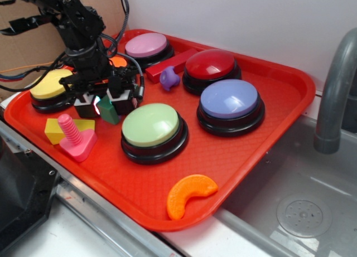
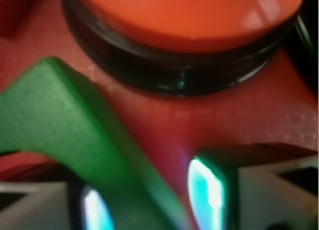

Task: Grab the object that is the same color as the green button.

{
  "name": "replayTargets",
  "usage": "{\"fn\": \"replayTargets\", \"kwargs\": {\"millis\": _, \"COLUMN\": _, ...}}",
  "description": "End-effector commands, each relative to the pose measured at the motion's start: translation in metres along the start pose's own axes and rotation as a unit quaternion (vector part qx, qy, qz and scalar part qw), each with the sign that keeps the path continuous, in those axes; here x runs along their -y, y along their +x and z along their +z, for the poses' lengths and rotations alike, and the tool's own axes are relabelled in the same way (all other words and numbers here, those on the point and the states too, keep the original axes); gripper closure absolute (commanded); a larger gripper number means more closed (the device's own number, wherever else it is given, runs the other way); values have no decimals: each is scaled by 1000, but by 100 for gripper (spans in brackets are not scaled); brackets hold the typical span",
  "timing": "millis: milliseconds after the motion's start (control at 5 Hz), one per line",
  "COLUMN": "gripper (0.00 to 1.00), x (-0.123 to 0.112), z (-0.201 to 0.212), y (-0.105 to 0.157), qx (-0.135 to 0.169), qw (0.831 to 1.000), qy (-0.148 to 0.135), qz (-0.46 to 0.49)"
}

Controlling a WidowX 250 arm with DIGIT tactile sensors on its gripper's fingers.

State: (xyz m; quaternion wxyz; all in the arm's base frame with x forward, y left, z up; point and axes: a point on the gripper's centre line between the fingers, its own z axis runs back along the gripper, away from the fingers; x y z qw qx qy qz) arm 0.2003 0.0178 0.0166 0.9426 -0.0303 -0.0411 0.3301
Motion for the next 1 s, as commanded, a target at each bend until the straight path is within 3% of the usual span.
{"fn": "replayTargets", "kwargs": {"millis": 0, "gripper": 100, "x": 30, "z": 50, "y": 11, "qx": 12, "qw": 995, "qy": 4, "qz": -98}}
{"fn": "replayTargets", "kwargs": {"millis": 200, "gripper": 100, "x": 41, "z": 99, "y": 13, "qx": 26, "qw": 984, "qy": 3, "qz": -179}}
{"fn": "replayTargets", "kwargs": {"millis": 400, "gripper": 100, "x": 45, "z": 135, "y": 16, "qx": 39, "qw": 975, "qy": -21, "qz": -217}}
{"fn": "replayTargets", "kwargs": {"millis": 600, "gripper": 100, "x": 42, "z": 150, "y": 15, "qx": 26, "qw": 978, "qy": -52, "qz": -200}}
{"fn": "replayTargets", "kwargs": {"millis": 800, "gripper": 19, "x": 34, "z": 143, "y": 28, "qx": 19, "qw": 989, "qy": 13, "qz": -146}}
